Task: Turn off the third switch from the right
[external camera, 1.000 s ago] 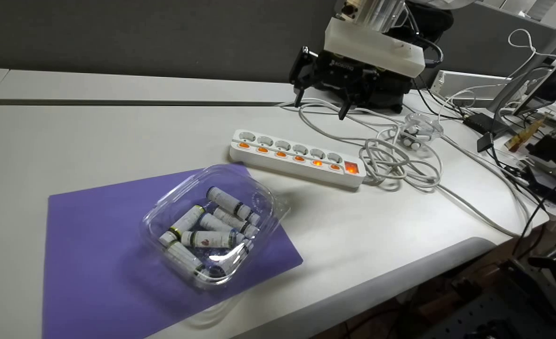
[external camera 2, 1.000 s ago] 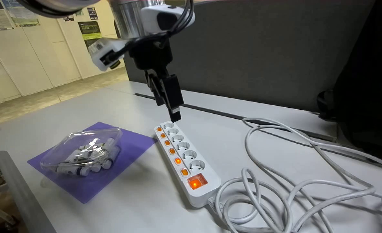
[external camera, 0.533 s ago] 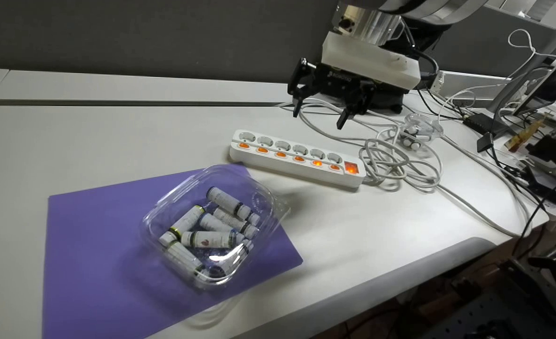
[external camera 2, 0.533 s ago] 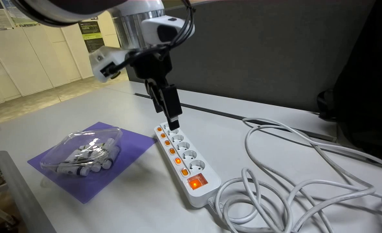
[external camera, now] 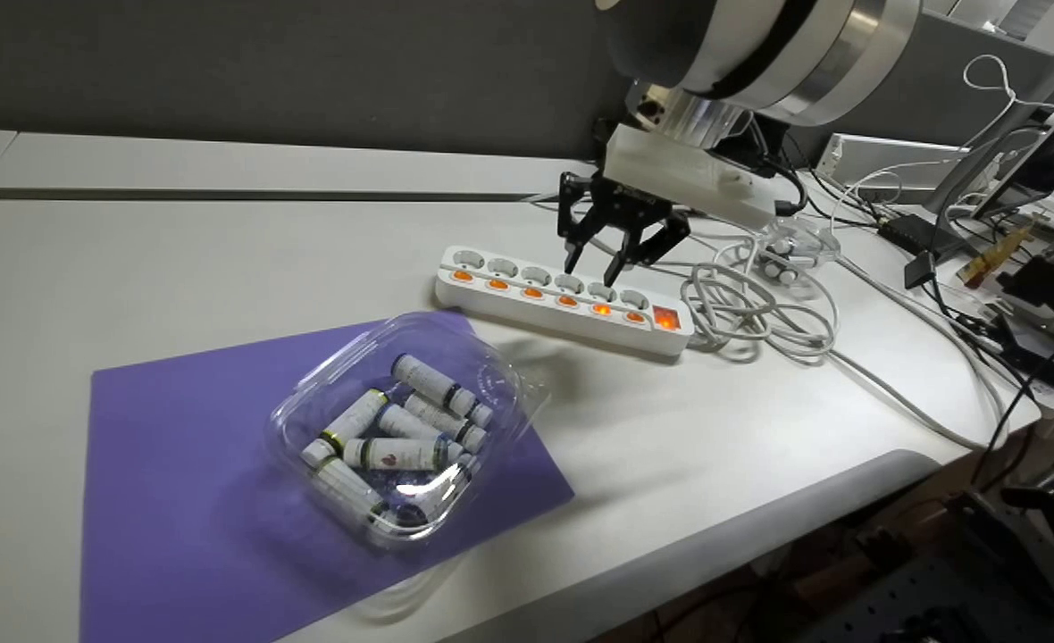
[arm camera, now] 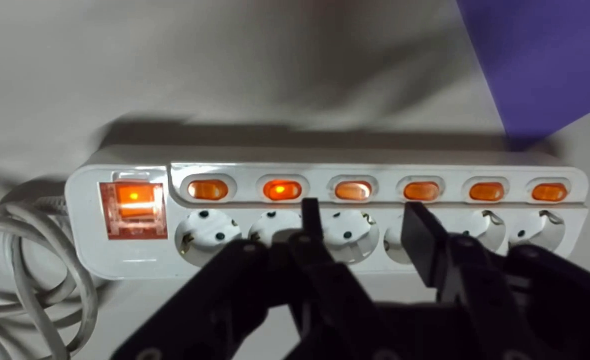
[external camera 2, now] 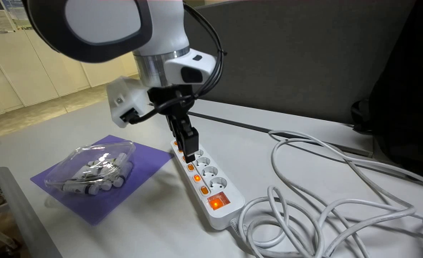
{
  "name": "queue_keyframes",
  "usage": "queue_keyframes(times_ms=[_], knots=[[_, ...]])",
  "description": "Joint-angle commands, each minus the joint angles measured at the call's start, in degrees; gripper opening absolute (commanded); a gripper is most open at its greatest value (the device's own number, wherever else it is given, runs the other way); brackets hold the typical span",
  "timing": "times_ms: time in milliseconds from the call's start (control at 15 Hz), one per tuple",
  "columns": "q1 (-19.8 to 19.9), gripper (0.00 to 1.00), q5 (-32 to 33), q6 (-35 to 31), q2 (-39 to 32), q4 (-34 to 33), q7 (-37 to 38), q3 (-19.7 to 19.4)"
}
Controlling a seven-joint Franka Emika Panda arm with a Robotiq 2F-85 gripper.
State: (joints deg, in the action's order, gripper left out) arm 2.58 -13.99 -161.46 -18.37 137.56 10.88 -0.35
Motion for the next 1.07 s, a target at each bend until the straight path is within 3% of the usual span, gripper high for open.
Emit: queue_keyframes(times_ms=[0, 200, 333, 1000], knots=[[0.67, 0.17, -2.27, -1.21, -0.06, 1.57, -0.78, 1.03], [0.11, 0.01, -2.34, -1.87, -0.08, 3.07, 0.39, 0.55], [0.90, 0.00, -3.97, -4.26, 0.00, 4.01, -0.50, 1.40], [0.78, 0.00, -2.61, -1.99, 0.40, 3.83, 0.62, -0.99]])
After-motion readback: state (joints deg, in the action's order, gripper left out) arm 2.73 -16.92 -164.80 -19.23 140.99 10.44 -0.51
